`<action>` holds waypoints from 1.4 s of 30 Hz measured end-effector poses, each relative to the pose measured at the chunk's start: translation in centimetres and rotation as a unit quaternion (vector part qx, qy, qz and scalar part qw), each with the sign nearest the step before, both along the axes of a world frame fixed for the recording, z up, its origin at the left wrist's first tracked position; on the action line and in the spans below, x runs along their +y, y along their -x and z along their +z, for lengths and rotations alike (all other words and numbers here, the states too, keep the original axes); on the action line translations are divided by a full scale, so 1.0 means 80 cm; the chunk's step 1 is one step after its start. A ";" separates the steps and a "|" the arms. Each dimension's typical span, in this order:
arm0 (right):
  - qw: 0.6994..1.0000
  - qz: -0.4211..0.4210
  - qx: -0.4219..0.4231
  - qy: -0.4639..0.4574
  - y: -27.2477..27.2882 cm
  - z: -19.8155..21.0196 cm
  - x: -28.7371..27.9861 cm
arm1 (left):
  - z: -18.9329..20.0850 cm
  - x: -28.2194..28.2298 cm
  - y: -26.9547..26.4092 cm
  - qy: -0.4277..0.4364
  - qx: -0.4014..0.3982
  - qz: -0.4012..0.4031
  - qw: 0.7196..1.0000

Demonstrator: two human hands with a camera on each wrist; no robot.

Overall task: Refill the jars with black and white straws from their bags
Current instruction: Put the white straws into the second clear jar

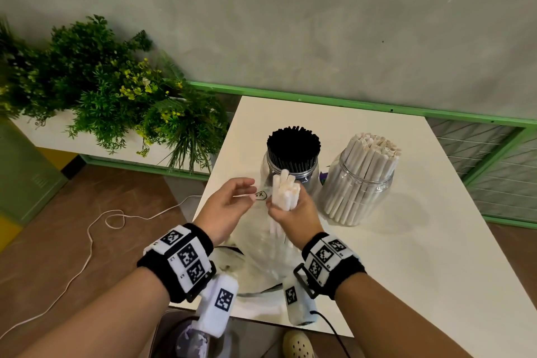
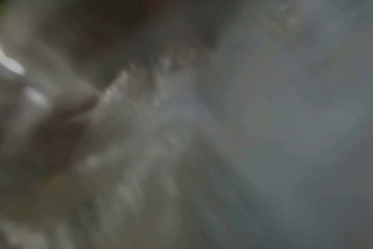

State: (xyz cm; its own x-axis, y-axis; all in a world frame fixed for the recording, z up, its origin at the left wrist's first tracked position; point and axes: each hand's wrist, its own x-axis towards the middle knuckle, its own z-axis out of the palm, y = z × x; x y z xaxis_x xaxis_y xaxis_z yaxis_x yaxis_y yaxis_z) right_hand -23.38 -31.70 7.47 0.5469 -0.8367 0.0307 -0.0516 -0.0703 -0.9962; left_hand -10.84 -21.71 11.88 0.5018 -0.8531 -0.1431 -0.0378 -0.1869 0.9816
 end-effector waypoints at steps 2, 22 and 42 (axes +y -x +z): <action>0.999 -0.005 -0.019 -0.025 0.004 0.014 -0.007 | -0.014 0.004 0.000 -0.067 -0.092 -0.057 0.992; 0.981 -0.079 -0.177 -0.028 0.018 0.120 -0.019 | -0.036 -0.046 0.046 -0.101 -0.196 -0.107 0.970; 0.950 -0.153 -0.233 0.137 0.123 0.230 -0.168 | 0.021 -0.165 0.111 -0.061 -0.378 -0.174 0.907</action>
State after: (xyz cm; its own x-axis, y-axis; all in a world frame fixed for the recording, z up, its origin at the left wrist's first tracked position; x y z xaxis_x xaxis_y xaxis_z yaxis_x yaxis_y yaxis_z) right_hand -33.25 -45.15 25.86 0.1522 -0.8800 0.4499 0.3307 -0.3837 -0.8622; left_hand -19.75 -34.92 13.56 0.1999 -0.9795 0.0256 -0.7689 -0.1406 0.6238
